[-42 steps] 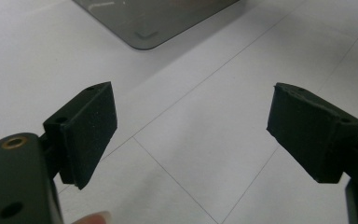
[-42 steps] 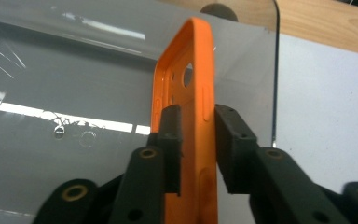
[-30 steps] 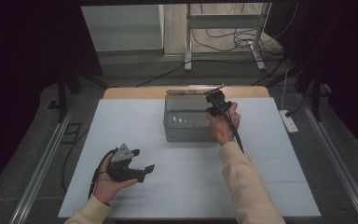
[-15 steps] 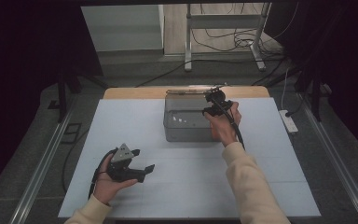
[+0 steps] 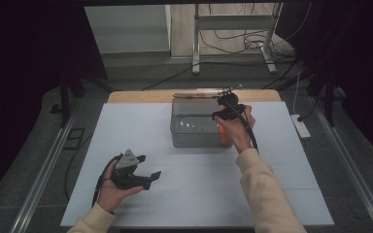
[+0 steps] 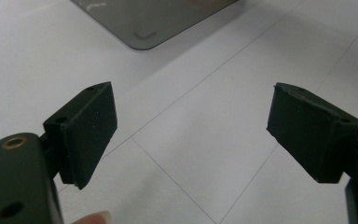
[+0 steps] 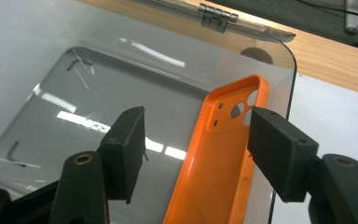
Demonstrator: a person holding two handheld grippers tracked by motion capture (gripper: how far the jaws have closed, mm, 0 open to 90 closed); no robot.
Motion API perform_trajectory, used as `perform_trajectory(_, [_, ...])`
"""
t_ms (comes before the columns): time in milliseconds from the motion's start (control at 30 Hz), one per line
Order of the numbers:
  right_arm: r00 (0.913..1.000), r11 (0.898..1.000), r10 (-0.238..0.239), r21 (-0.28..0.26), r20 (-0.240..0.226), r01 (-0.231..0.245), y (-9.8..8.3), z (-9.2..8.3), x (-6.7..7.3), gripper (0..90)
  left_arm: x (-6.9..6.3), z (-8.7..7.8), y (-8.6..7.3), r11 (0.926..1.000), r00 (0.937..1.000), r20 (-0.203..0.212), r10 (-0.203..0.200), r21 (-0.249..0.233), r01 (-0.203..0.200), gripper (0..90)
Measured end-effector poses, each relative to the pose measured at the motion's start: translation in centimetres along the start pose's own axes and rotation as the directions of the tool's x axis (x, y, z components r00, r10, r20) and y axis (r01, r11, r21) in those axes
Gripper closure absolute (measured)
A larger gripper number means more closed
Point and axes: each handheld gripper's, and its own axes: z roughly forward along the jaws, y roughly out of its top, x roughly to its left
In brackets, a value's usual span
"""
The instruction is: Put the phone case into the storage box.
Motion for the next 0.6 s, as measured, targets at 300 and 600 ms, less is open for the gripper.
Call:
perform_trajectory(300, [0.9949, 0.999, -0.023, -0.039, -0.098, 0.019, -0.1, -1.5, -0.6, 34.8, 0.0, 0.0, 0.0, 1.0, 1.0, 0.0, -0.007, -0.003, 0.007, 15.5])
perform_trajectory(600, [0.9874, 0.996, -0.061, -0.071, -0.146, 0.051, -0.4, -3.4, -0.8, 34.6, 0.1, -0.1, 0.0, 1.0, 1.0, -0.003, -0.005, -0.001, 0.005, 15.5])
